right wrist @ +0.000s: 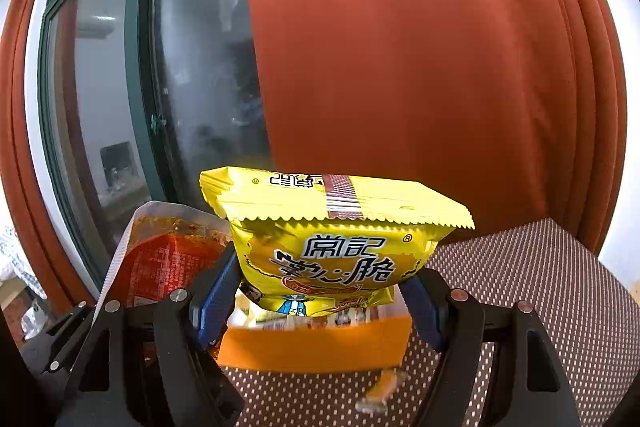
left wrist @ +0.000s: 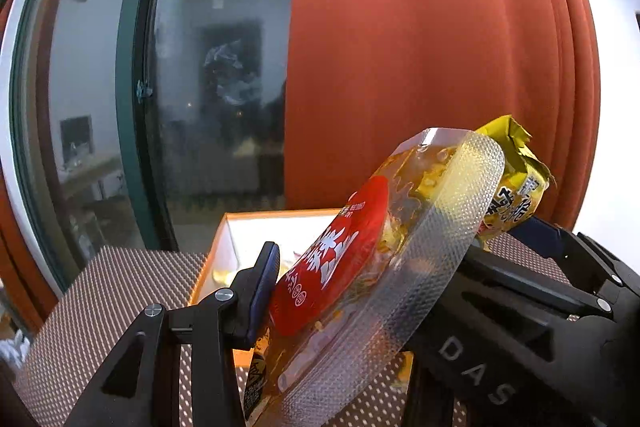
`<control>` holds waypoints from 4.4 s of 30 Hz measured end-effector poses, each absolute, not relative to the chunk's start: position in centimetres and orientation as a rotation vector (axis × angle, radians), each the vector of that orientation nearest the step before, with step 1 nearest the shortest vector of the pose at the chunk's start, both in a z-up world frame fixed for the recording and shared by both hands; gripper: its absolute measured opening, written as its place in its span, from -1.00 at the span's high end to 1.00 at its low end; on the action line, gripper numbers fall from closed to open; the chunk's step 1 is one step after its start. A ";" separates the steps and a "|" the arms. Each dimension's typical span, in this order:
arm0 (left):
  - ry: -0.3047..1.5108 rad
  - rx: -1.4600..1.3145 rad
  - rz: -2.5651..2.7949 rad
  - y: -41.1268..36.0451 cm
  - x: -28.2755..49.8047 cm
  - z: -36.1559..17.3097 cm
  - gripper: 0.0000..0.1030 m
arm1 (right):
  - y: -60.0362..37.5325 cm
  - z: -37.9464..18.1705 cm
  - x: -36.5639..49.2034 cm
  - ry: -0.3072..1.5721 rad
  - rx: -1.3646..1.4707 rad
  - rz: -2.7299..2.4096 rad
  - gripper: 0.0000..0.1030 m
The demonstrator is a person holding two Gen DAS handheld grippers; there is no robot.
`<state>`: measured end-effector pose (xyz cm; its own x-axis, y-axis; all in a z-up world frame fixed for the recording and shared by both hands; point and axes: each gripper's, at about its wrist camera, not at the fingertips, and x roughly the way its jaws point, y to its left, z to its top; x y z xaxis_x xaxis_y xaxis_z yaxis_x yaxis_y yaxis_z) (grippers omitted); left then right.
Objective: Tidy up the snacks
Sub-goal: 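Lift both held packets and carry them over the orange box, then open both tools to drop the packets into the orange box, then withdraw both tools from the box back toward the orange candy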
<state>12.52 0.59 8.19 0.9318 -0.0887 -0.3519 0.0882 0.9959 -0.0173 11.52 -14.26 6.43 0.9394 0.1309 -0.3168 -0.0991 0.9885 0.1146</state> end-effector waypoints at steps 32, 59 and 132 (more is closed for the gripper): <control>0.617 -0.002 -0.012 -1.4 27.8 3.3 0.10 | -15.6 1.6 26.7 0.573 0.154 0.127 -0.51; 0.880 -0.028 -0.085 -0.9 33.1 -3.4 -0.35 | -13.7 -5.1 32.3 0.793 0.029 0.061 -0.54; 0.409 0.037 -0.179 -2.1 8.9 4.6 -0.78 | -13.7 4.4 8.1 0.422 -0.059 0.040 -0.90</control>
<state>8.91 -2.12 4.59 0.9020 -0.1658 -0.3987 0.1806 0.9836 -0.0004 8.07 -13.71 4.39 0.9116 0.0266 -0.4103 -0.0513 0.9975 -0.0494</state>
